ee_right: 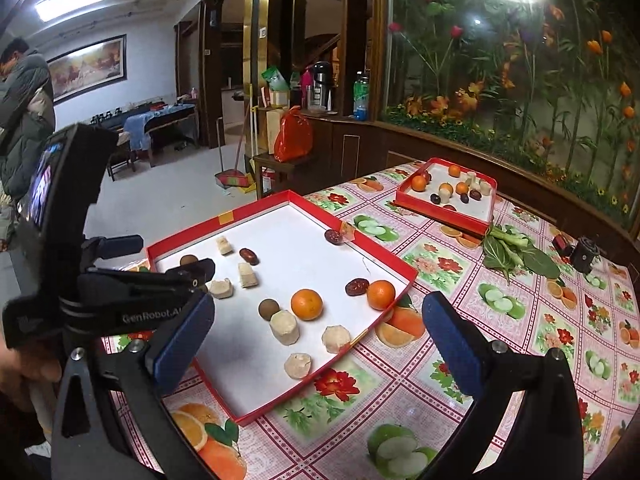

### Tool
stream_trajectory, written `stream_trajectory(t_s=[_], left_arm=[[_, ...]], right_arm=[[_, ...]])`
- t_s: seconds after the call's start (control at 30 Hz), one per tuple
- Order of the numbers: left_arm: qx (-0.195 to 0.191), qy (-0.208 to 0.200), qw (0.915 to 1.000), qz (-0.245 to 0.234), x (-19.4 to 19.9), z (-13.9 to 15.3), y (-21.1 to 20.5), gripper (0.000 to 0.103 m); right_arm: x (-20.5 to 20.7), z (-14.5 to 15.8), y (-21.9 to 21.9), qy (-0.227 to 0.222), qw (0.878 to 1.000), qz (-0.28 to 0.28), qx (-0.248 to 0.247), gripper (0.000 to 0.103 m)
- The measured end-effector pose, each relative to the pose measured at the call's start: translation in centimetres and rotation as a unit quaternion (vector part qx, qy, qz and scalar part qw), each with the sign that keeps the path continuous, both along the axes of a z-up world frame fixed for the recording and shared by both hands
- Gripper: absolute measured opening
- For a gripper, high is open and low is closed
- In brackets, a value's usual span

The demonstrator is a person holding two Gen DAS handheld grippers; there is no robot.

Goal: Organize fruits

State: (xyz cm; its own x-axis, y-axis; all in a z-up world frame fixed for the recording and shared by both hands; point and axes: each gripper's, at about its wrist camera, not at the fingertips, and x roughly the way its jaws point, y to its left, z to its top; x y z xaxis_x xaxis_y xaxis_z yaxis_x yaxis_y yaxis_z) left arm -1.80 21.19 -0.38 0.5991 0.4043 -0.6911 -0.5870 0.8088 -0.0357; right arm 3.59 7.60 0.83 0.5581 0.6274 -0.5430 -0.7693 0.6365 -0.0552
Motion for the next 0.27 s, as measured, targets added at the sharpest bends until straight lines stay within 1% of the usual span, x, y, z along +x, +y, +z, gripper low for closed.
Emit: stream_trajectory(t_s=[0.07,0.17,0.27], left_arm=[[0.000,-0.014,0.9999,0.005,-0.2,0.0,0.1,0.103],[0.016,-0.002,0.9999,0.002,0.3,-0.1,0.0,0.103],[0.018,0.000,0.9998,-0.001,0.4,-0.1,0.1,0.103]], right_arm=[[0.0,-0.1,0.2,0.001,1.000,0.003,-0.003,0.103],[0.0,-0.4,0.8,0.001,1.000,0.007,-0.011,0.103],[0.0,-0.4,1.1,-0.003,1.000,0.006,-0.013,0.103]])
